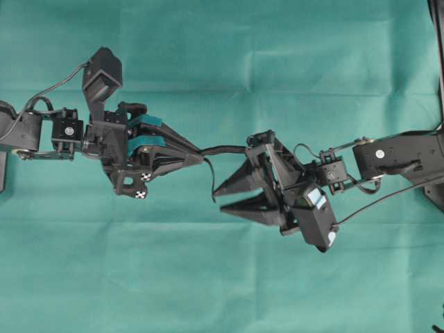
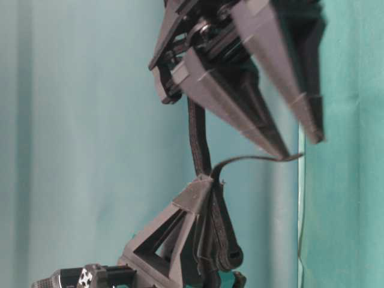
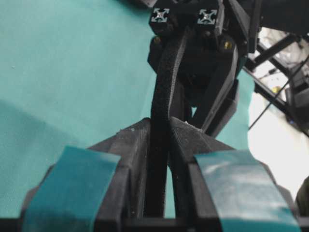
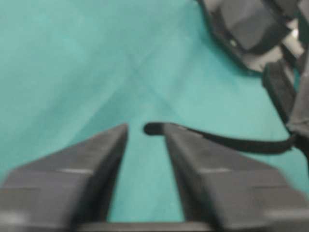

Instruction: Peel off the Velcro with your right arm.

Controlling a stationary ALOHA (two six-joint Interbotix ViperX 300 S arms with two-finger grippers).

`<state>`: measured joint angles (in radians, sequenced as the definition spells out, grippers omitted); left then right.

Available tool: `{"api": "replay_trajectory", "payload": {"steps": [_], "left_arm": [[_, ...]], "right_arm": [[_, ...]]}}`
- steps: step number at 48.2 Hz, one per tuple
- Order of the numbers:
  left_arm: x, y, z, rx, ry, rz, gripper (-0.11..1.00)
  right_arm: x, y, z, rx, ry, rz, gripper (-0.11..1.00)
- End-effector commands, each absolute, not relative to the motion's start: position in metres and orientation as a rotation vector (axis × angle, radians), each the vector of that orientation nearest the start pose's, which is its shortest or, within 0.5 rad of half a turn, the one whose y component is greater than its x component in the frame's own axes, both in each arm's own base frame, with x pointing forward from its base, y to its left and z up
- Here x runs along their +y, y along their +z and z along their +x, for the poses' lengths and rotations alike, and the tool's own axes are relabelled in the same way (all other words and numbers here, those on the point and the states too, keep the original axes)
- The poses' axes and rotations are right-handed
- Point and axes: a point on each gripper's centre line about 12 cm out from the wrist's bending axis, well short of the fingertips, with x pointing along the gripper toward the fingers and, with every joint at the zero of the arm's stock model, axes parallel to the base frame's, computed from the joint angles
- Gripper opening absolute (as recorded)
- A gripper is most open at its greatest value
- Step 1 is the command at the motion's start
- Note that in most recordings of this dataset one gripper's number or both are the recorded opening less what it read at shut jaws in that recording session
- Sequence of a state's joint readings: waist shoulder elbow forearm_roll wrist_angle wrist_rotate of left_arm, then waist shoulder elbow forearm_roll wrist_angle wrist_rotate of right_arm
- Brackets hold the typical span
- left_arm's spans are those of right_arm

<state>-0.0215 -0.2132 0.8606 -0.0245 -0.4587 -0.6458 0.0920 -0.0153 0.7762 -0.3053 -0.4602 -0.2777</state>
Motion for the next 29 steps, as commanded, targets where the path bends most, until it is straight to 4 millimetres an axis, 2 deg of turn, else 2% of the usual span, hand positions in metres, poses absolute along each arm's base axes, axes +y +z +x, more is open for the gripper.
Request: {"api": "replay_trajectory", "payload": {"steps": [1,4,5,12,29], "left_arm": [[-0.006,0.242,0.348,0.144,0.04,-0.665,0.1],[-0.006,0.243,0.347,0.141,0.038,-0.666,0.1],[-0.006,0.242,0.346,0.142,0.039,-0.665,0.1],[-0.006,0.242,0.34,0.142,0.04,-0.665,0.1],[-0.006,0.238,0.318,0.147,0.038,-0.658,0.1]], "right_arm": [[0.053,0.199,0.379,0.206,0.301,-0.536,0.24],[0.053,0.201,0.377,0.202,0.3,-0.537,0.39],[0.053,0.202,0.376,0.2,0.299,-0.537,0.4],[0.052,0.202,0.366,0.201,0.298,-0.532,0.35],[0.047,0.204,0.346,0.208,0.267,-0.488,0.35]]}}
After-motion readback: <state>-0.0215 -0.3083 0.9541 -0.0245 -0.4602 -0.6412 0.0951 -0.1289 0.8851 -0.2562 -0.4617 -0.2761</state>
